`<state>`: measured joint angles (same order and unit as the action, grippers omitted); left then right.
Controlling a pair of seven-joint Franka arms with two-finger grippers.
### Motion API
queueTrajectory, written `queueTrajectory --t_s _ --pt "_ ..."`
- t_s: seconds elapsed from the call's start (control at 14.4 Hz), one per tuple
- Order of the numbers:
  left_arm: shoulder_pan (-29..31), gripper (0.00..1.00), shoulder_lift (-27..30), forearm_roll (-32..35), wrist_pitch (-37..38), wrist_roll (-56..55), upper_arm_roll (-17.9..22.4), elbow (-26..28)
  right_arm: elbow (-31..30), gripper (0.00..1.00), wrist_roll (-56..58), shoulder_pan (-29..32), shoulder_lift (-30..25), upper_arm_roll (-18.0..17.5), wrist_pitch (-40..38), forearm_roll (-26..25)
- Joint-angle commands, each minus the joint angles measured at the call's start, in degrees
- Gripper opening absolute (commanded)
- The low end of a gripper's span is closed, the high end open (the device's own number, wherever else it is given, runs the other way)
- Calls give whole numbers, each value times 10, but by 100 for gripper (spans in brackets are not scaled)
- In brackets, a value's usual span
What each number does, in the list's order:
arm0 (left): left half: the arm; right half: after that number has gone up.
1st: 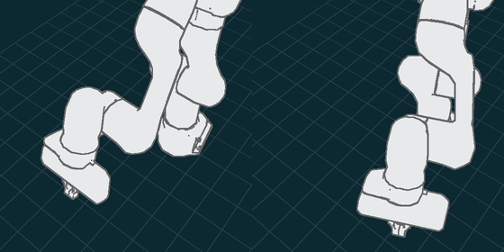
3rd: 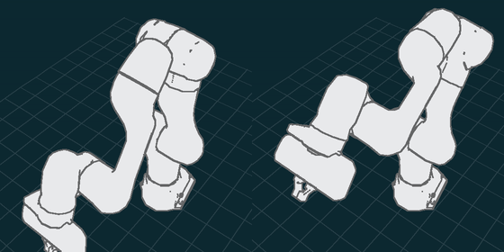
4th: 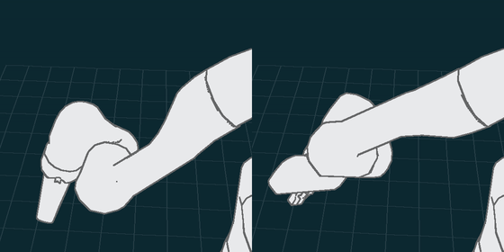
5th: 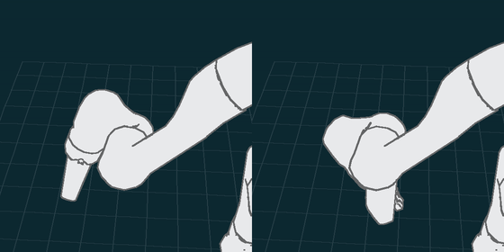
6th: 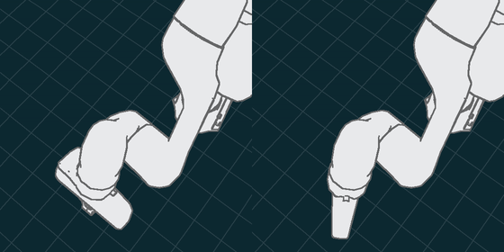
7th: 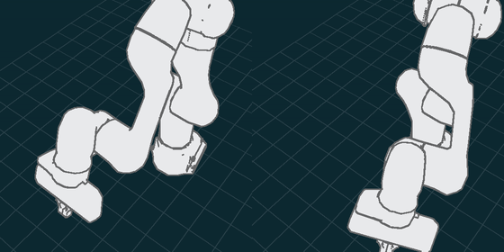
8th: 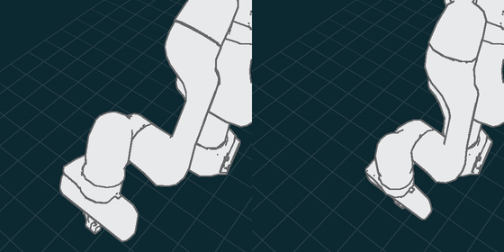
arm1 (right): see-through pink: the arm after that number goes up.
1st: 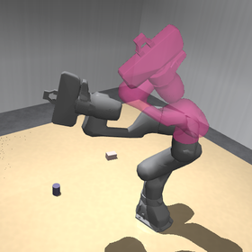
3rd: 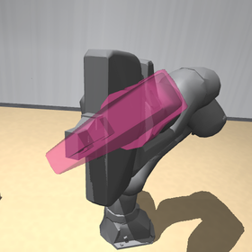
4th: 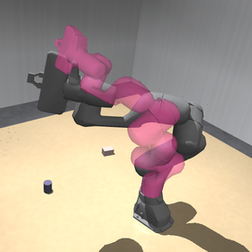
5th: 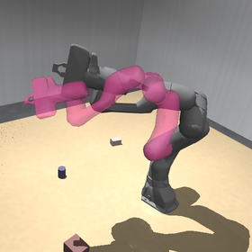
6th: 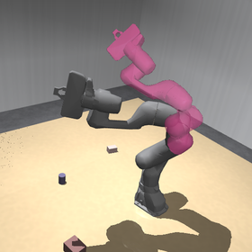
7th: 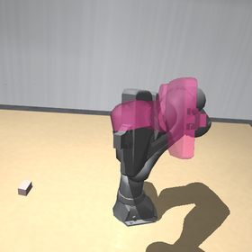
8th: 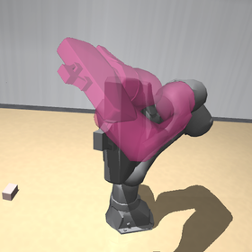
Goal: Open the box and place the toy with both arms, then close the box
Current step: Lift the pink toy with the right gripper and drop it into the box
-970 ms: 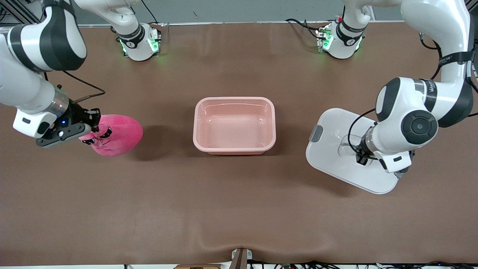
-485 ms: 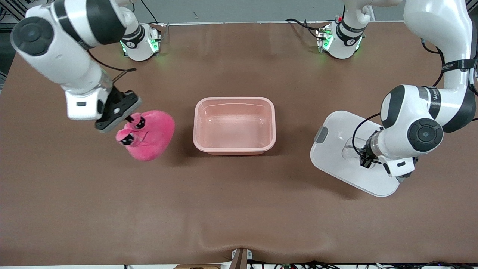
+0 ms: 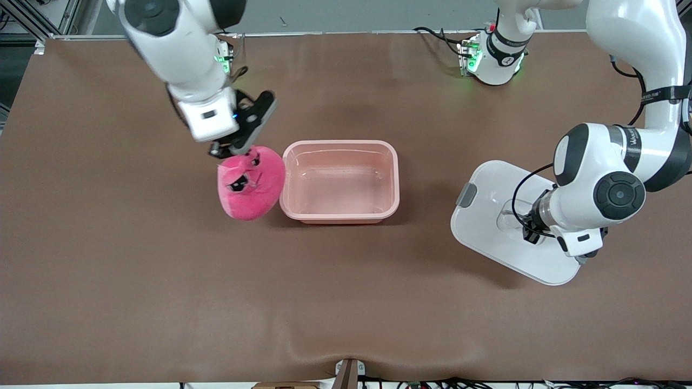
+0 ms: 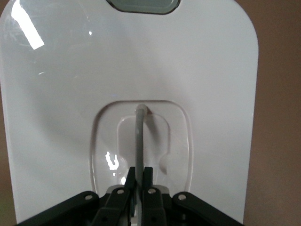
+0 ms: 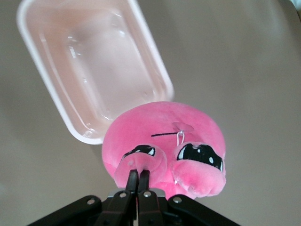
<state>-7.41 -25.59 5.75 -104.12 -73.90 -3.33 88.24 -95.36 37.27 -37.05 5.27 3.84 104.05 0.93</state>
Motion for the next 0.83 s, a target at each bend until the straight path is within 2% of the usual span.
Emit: queueTrajectory --t_s 0.0,0.21,0.42,0.76 --pt "6 0 7 -8 2 14 -3 3 10 0 100 -21 18 7 25 -4" --pt "6 0 8 -16 1 14 -3 4 7 0 155 -48 28 8 51 -4" --pt "9 0 8 -16 1 14 -3 8 6 0 158 -75 38 8 56 -9" --pt "10 0 12 -15 2 15 -3 15 4 0 197 -72 51 9 70 -21"
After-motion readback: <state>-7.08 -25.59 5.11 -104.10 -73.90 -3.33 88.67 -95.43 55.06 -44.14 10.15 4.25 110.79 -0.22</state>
